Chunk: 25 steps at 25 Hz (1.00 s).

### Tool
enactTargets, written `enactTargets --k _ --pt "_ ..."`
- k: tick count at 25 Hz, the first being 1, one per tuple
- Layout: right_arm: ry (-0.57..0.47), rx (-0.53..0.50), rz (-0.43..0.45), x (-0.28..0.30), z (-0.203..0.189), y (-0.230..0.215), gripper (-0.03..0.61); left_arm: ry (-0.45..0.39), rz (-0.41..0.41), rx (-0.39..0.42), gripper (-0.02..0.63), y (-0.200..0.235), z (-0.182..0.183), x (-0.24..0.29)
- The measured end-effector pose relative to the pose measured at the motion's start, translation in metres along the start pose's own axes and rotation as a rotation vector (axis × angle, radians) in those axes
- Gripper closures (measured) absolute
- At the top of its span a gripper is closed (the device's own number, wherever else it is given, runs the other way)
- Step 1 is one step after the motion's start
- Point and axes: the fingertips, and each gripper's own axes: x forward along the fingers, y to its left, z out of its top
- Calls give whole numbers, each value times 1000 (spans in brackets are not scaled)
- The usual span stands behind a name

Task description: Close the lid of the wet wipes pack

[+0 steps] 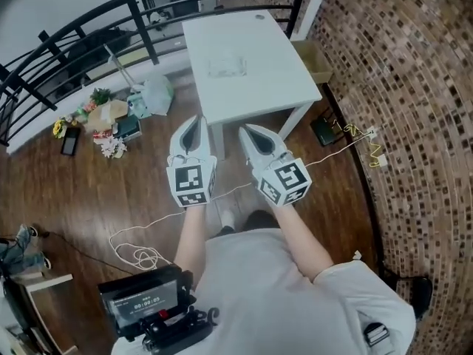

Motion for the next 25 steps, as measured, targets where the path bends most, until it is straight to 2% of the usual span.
enactTargets --k 4,7,11,16,19,22,25 --pt "59 13 21 34 -23 -8 594 43 -47 -48 597 10 -23 40" --pt "70 18 4 63 -28 -36 594 52 -56 -48 597 20 -35 76" --pt "78 49 -18 107 -36 -91 594 71 -56 -21 597 35 -53 128" --pt "90 67 37 179 -40 -152 594 111 -4 -5 597 68 -71 216" --pt "100 61 37 213 -40 -201 594 121 -22 0 598 69 -75 278" --pt "143 121 31 250 -46 -259 594 145 -48 3 597 65 -77 338" --pt "185 156 63 279 -51 -295 594 188 -49 4 597 65 -86 376"
